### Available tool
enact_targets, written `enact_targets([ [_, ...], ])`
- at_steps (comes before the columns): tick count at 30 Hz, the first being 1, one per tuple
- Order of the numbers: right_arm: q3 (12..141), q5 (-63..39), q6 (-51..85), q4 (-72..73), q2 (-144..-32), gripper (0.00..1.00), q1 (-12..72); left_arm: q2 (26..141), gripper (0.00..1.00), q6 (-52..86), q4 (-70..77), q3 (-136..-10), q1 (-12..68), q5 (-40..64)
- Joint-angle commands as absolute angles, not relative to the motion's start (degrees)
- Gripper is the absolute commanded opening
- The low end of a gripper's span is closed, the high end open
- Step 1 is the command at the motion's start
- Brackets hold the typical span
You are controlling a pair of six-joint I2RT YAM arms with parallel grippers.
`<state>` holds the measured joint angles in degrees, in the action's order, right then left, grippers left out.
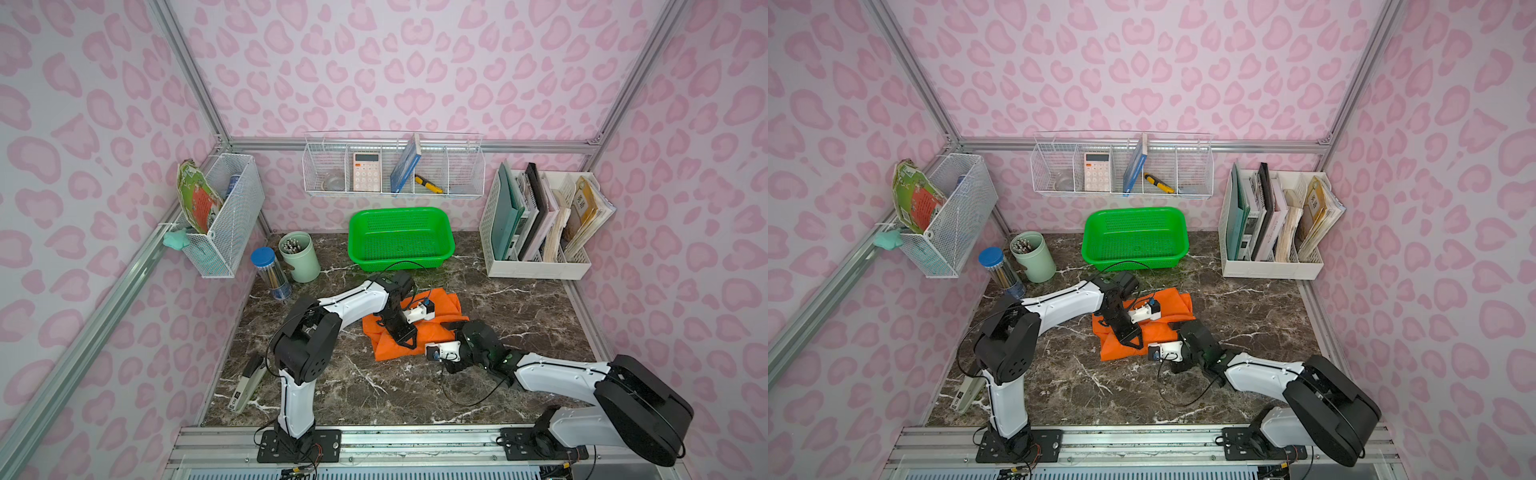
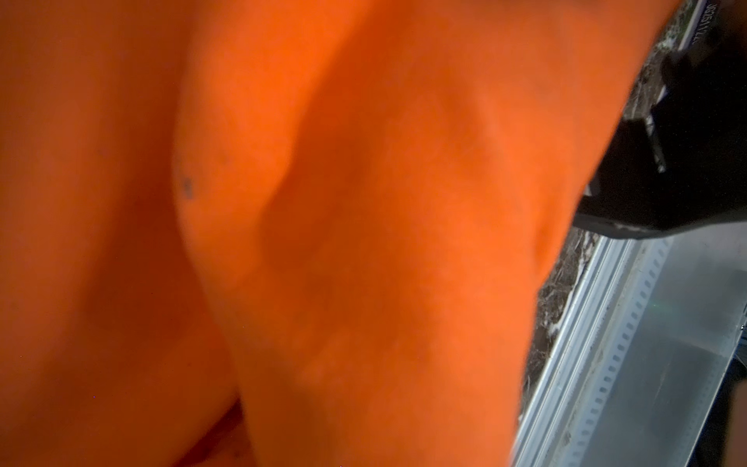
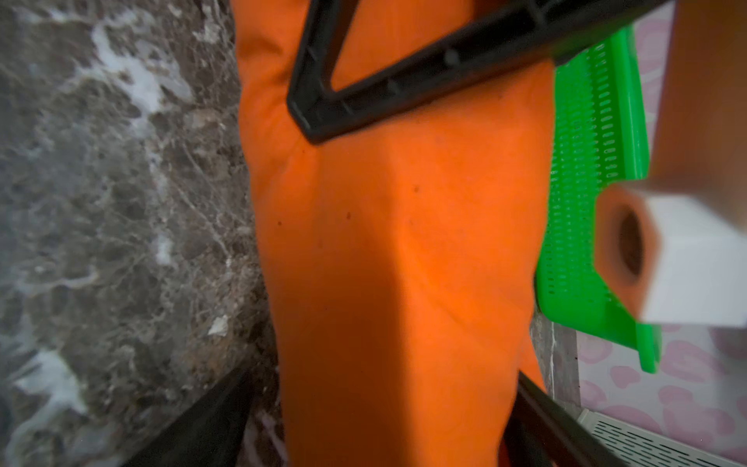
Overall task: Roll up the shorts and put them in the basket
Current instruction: Roll the shorts at the center of the board.
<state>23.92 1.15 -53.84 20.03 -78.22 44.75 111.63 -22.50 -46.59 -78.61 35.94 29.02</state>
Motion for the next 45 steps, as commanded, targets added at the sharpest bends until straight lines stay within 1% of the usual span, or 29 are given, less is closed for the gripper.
enact_targets([
  [1, 25.19, -0.16, -54.11, 23.05, -80.72, 0.9, 43.65, 111.38, 0.24, -22.32, -47.57, -78.58, 35.87, 31.0],
  [5, 26.92, -2.99, -55.18, 21.85, -83.05, 0.8, 41.94, 110.92, 0.24, -22.32, -47.09, -78.18, 35.81, 30.85],
  [7, 27.91, -4.04, -55.55, 20.69, -83.98, 0.72, 41.27, 111.0, 0.24, -22.32, -47.1, -78.05, 35.83, 30.74],
  [8, 28.35, -4.49, -55.7, 20.02, -84.51, 0.66, 40.97, 111.08, 0.25, -22.37, -47.08, -78.0, 35.8, 30.71],
  [10, 28.71, -5.09, -55.89, 19.4, -85.14, 0.46, 40.7, 111.09, 0.27, -22.3, -46.92, -78.0, 35.82, 30.5],
  [12, 28.89, -5.27, -56.03, 18.59, -85.3, 0.22, 40.69, 110.8, 0.33, -22.06, -46.32, -77.74, 35.8, 29.7],
  [14, 29.41, -5.4, -56.03, 16.83, -85.08, 0.06, 40.61, 110.12, 0.42, -21.97, -45.34, -77.29, 35.8, 28.91],
  [15, 29.85, -5.36, -56.0, 15.29, -84.84, 0.0, 40.52, 109.46, 0.48, -21.67, -44.08, -76.79, 35.77, 28.05],
  [18, 31.51, -4.85, -55.65, 9.24, -83.6, 0.0, 39.94, 107.32, 0.63, -20.6, -41.0, -75.34, 35.49, 26.36],
  [23, 34.81, -3.98, -53.25, -4.26, -79.51, 0.0, 38.36, 103.3, 0.75, -18.75, -36.0, -73.1, 35.03, 24.39],
  [26, 37.74, -4.4, -51.48, -13.91, -77.88, 0.0, 37.71, 101.02, 0.79, -17.13, -33.42, -72.07, 34.22, 24.0],
  [30, 41.32, -5.31, -49.58, -23.25, -77.4, 0.0, 37.71, 97.18, 0.85, -15.14, -29.53, -69.81, 33.63, 20.6],
  [32, 43.51, -6.32, -48.53, -26.81, -77.9, 0.0, 37.84, 94.52, 0.9, -14.21, -27.68, -68.2, 33.28, 18.12],
  [33, 44.51, -7.19, -48.29, -28.35, -78.32, 0.0, 37.88, 93.27, 0.98, -13.8, -26.74, -67.55, 33.09, 16.79],
  [34, 45.74, -8.42, -47.96, -30.24, -78.9, 0.0, 37.88, 91.65, 0.99, -13.52, -25.66, -66.55, 32.92, 15.18],
  [39, 50.9, -15.03, -45.04, -35.52, -83.16, 0.0, 37.65, 83.31, 0.99, -12.76, -20.58, -61.72, 31.86, 7.06],
  [42, 53.76, -21.63, -42.37, -37.55, -86.09, 0.0, 35.75, 79.12, 0.99, -13.35, -18.68, -59.74, 31.86, 1.74],
  [45, 56.14, -24.97, -40.87, -39.79, -89.69, 0.0, 34.52, 74.85, 0.99, -15.59, -15.81, -56.81, 31.83, -0.47],
])
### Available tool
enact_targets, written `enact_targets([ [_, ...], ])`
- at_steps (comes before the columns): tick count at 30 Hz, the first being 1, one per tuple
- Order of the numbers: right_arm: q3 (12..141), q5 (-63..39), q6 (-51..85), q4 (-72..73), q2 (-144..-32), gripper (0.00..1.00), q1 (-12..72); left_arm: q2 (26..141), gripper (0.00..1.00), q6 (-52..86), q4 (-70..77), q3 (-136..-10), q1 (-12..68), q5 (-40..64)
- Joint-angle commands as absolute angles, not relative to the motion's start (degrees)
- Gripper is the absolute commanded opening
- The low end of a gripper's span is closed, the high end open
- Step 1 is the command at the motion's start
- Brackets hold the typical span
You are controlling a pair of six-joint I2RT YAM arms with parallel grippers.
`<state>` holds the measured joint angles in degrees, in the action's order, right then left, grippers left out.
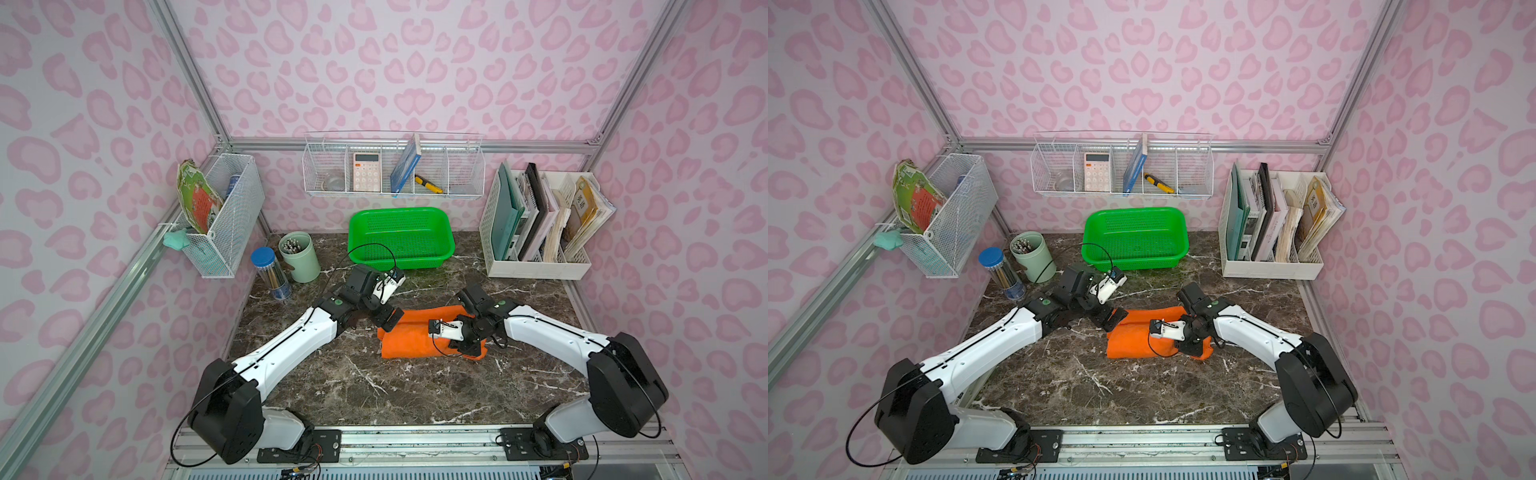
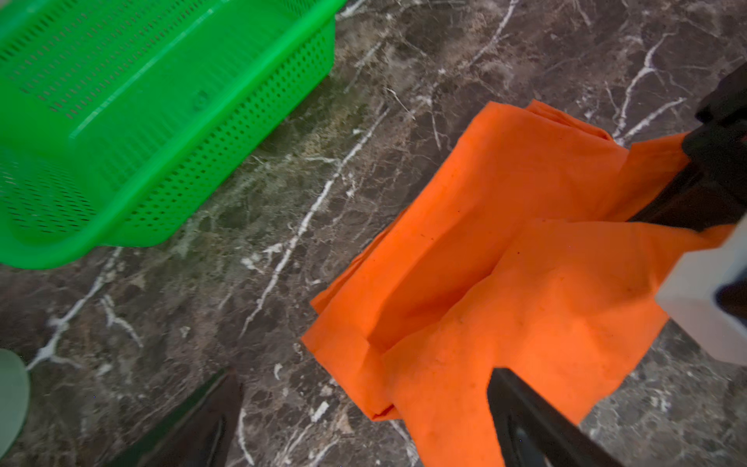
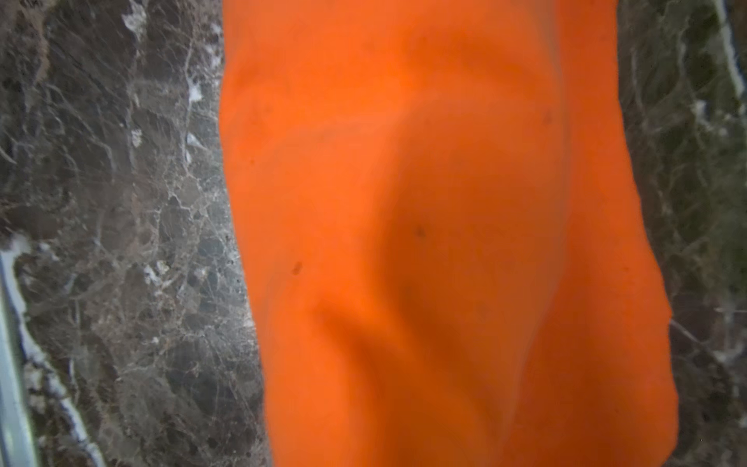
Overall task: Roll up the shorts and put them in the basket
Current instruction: Roll the shorts at the center of the board.
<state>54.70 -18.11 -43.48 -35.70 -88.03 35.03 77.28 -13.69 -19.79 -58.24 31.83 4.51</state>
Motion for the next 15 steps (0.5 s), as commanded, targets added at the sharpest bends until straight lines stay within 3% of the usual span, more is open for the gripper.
enact_targets([
  [1, 56.51, -25.96, -40.87, -40.2, -90.63, 0.0, 34.2, 73.56, 0.99, -16.58, -15.25, -56.02, 31.84, -0.6],
  [15, 62.34, -39.16, -36.57, -41.5, -101.73, 0.02, 25.26, 71.94, 0.99, -25.66, -16.62, -54.44, 37.94, -3.61],
])
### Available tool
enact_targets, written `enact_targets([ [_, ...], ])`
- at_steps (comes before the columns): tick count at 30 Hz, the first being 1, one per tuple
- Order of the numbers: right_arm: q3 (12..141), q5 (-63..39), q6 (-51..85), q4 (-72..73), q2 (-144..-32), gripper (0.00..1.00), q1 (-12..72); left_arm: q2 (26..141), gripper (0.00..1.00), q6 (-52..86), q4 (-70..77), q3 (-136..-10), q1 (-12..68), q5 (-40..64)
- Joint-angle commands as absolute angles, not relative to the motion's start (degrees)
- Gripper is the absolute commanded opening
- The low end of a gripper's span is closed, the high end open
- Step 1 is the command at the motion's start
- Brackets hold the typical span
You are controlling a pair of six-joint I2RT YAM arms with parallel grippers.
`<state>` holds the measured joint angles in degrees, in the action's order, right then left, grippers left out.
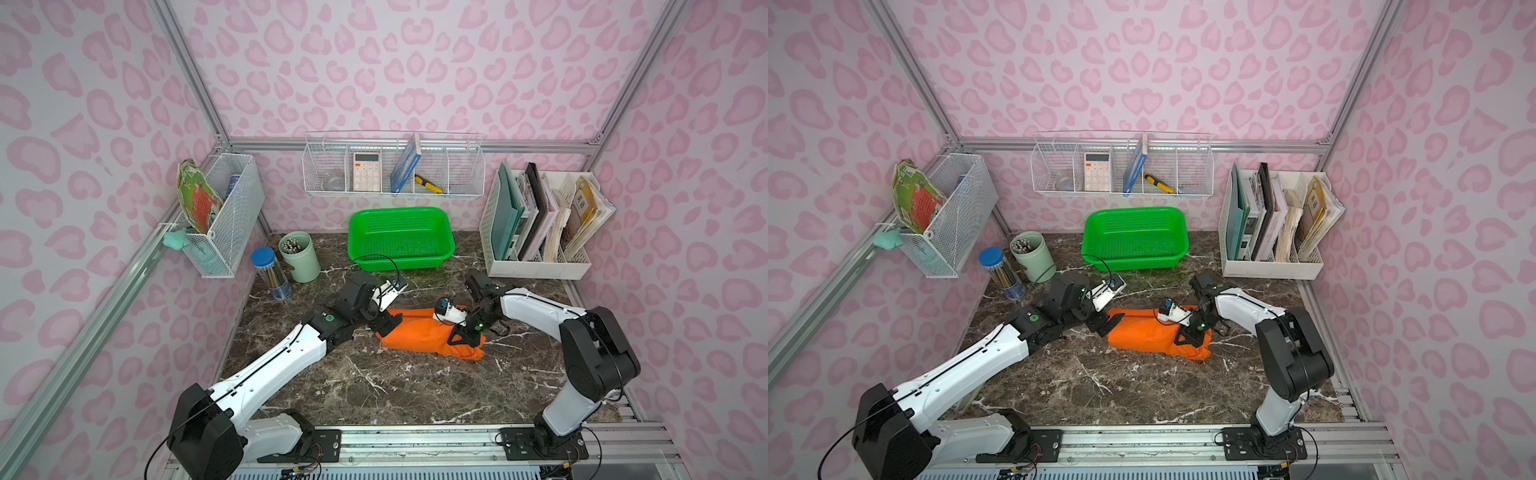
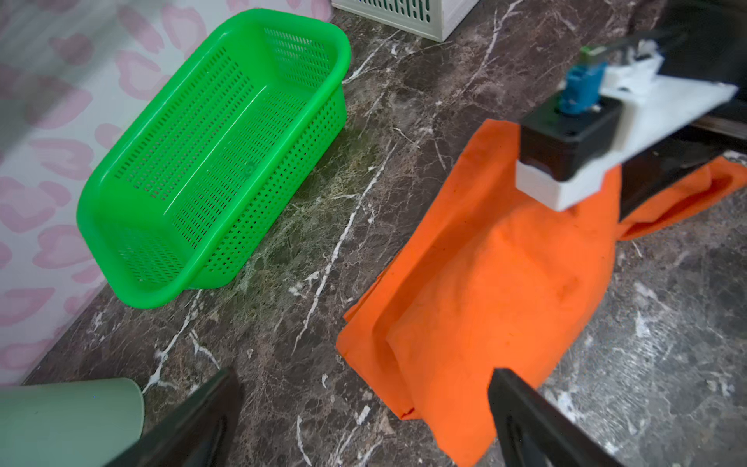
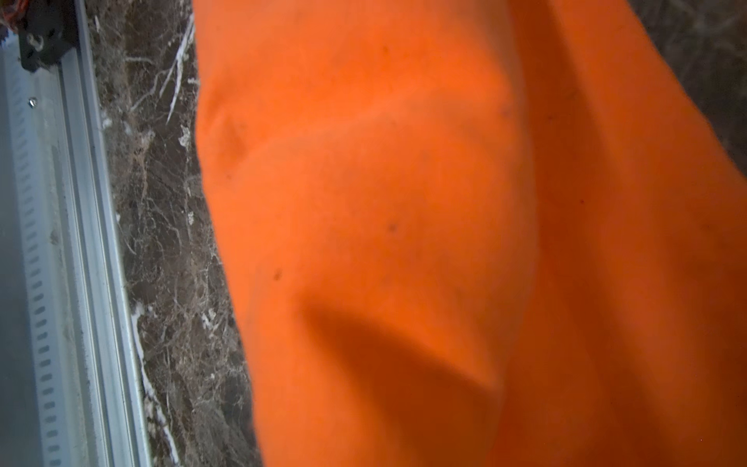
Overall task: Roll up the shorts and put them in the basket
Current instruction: Roll the shorts at the center of the board.
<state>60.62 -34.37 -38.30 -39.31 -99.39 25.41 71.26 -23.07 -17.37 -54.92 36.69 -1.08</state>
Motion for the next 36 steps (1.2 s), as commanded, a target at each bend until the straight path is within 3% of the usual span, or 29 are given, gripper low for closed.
enact_targets([
  [1, 63.37, -39.2, -36.04, -42.08, -103.3, 0.03, 25.31, 72.22, 0.99, -26.02, -15.76, -53.94, 38.89, -4.45],
  [9, 69.02, -38.87, -33.13, -46.47, -113.2, 0.04, 25.16, 78.14, 0.99, -29.37, -13.69, -53.48, 45.87, -6.35],
  [21, 69.79, -38.54, -30.94, -45.22, -115.23, 0.05, 23.38, 89.46, 0.99, -33.47, -5.49, -52.08, 50.27, -11.33],
  [25, 69.62, -39.03, -30.7, -44.41, -114.38, 0.13, 22.69, 91.92, 1.0, -34.22, -2.21, -51.22, 50.4, -12.18],
  [29, 69.43, -38.73, -30.48, -43.85, -114.31, 0.28, 22.41, 95.44, 0.99, -35.74, 2.59, -50.74, 50.4, -13.62],
  [36, 69.45, -39.33, -30.82, -43.77, -114.54, 0.31, 22.41, 100.97, 0.96, -34.06, 2.46, -52.63, 50.35, -12.05],
])
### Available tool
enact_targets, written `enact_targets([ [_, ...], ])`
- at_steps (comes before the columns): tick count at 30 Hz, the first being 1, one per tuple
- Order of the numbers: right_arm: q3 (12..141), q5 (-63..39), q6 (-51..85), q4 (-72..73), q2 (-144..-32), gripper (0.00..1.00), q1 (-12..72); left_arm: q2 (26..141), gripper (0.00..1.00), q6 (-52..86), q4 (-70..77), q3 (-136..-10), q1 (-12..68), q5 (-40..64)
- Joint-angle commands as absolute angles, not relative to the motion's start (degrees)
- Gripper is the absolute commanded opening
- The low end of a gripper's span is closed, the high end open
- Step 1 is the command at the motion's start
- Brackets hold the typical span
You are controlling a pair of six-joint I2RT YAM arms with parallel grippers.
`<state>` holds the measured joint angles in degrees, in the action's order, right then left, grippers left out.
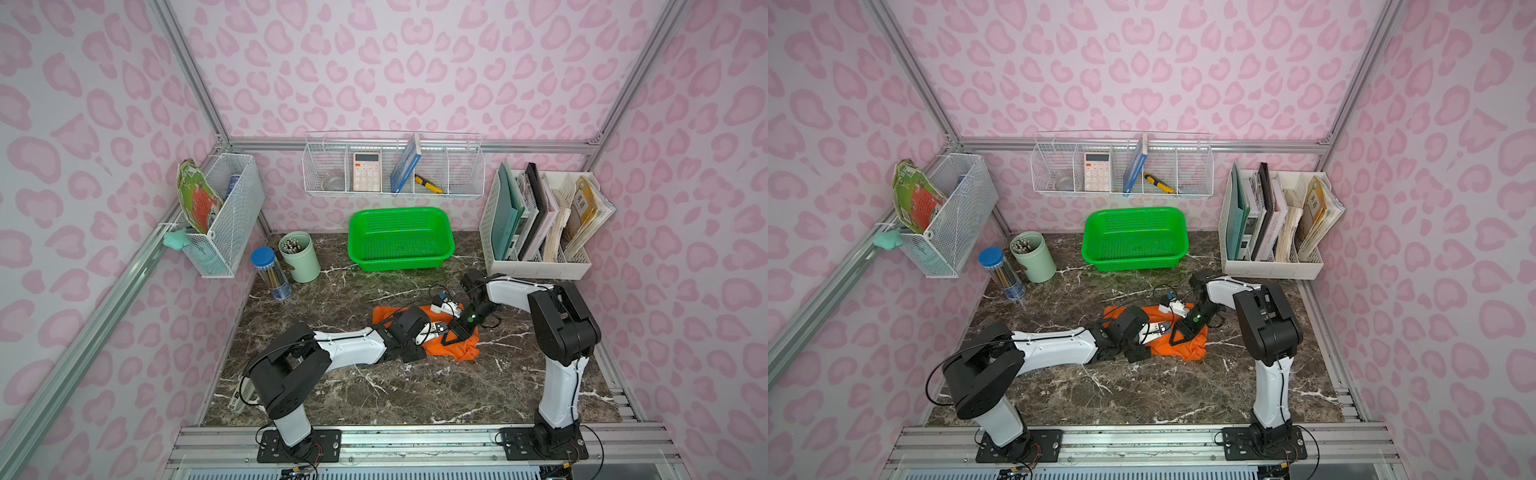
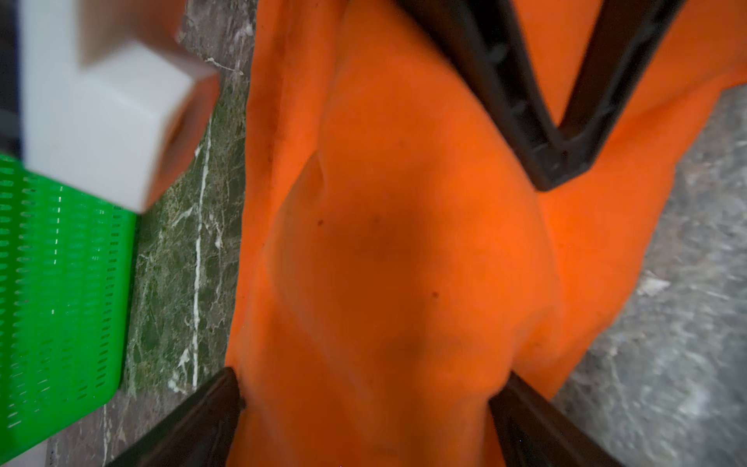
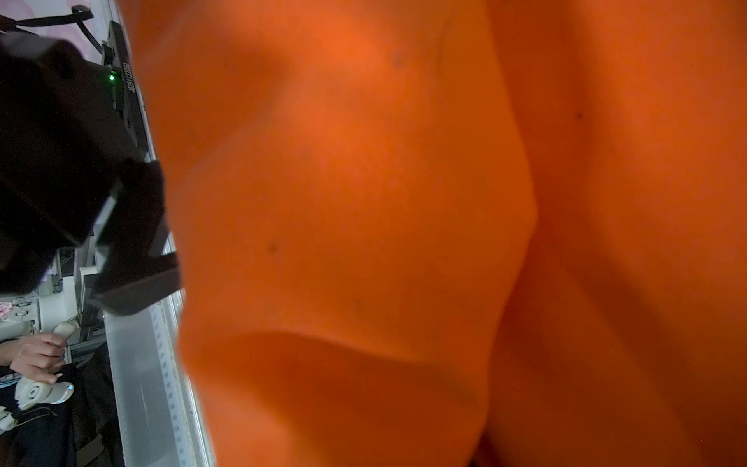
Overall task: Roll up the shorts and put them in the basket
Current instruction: Roll the shorts at the center of the board.
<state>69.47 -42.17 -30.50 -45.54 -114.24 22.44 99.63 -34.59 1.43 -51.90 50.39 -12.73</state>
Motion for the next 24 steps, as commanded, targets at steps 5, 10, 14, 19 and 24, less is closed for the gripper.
enact_targets([
  [5, 69.3, -38.85, -30.37, -43.29, -114.66, 0.33, 22.4, 103.68, 0.64, -32.02, -1.2, -54.53, 49.73, -9.89],
  [10, 68.35, -36.33, -28.46, -40.99, -113.15, 0.35, 22.33, 104.71, 0.28, -30.95, -3.57, -55.36, 49.53, -10.01],
  [14, 67.49, -35.05, -27.58, -38.99, -111.2, 0.45, 21.89, 105.73, 0.22, -29.85, -5.77, -56.81, 49.32, -9.78],
  [19, 65.1, -30.9, -24.31, -32.89, -106.19, 0.95, 21.44, 105.82, 0.2, -28.54, -8.58, -57.66, 48.88, -9.41],
  [24, 61.8, -25.41, -21.65, -25.92, -99.08, 0.99, 20.68, 105.0, 0.19, -27.05, -11.09, -58.02, 48.31, -8.53],
])
